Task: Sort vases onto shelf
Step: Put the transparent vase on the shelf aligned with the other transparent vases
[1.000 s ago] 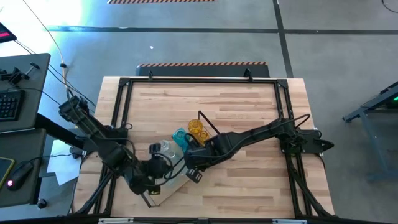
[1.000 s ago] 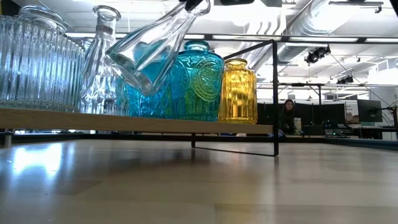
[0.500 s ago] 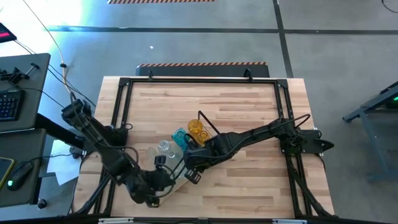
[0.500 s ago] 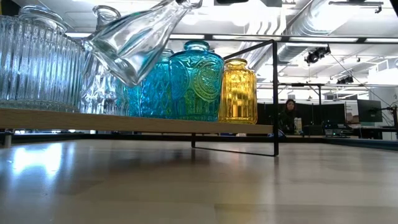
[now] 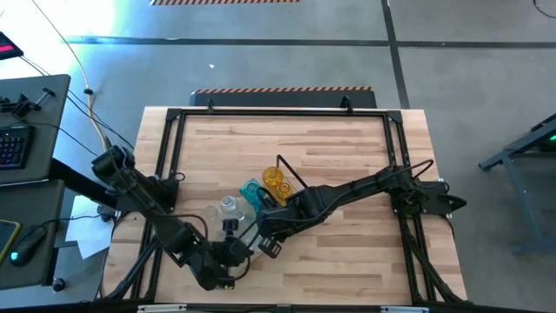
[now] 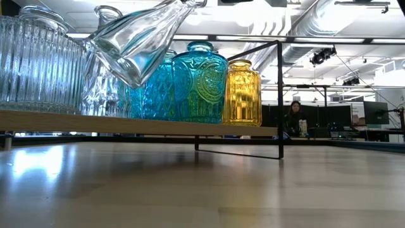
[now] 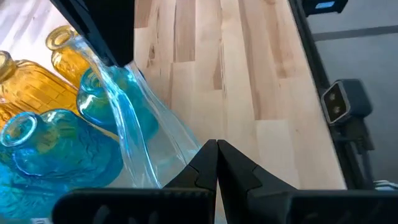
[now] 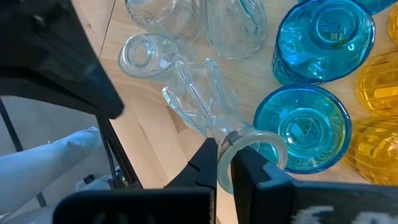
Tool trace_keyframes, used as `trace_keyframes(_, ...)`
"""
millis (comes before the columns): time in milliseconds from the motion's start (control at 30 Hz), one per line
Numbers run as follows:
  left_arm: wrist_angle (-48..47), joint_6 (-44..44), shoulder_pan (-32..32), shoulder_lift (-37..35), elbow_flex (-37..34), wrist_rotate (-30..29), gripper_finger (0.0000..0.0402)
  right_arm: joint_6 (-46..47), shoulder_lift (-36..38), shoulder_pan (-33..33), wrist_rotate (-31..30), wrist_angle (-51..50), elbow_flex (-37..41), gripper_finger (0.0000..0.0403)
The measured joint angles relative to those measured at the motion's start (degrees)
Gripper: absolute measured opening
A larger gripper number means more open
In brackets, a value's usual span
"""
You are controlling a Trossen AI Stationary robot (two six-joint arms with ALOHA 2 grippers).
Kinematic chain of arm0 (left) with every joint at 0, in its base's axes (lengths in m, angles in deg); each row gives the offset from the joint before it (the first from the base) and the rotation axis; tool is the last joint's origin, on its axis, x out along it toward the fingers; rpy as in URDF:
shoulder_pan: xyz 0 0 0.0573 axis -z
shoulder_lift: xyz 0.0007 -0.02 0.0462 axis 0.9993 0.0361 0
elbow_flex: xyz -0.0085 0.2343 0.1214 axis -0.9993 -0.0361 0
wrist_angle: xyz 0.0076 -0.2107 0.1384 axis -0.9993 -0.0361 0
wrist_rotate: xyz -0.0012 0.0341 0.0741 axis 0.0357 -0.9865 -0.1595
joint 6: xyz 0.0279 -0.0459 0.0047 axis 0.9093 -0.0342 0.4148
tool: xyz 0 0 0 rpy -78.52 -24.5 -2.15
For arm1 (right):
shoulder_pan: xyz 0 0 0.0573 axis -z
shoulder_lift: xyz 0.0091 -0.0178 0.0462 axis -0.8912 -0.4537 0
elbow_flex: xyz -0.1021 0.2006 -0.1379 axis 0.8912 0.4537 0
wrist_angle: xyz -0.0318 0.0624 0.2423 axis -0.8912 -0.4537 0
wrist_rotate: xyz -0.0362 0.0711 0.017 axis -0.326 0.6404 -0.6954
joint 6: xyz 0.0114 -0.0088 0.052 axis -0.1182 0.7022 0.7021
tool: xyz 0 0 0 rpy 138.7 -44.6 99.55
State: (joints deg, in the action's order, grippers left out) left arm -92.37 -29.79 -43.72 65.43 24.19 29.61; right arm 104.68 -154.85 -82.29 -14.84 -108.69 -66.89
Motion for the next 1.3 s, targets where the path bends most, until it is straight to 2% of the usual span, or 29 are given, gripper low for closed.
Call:
trace_keyframes(300, 1.1, -1.3, -0.1, 3.0, 0.0, -0.2, 0.0000, 0.6, 0.0, -0.4, 0.0, 0.1, 0.0, 0.0000)
trace_keyframes(700, 0.9, -2.5, -1.8, 3.3, 0.0, 4.5, 0.0000, 2.1, 0.0, -1.4, -0.1, 0.6, 0.0, 0.0000)
trace_keyframes(1300, 1.1, -2.6, -4.4, 4.7, 0.1, 6.8, 0.0000, 3.0, 0.0, -2.0, -0.4, 1.0, 0.1, 0.0000)
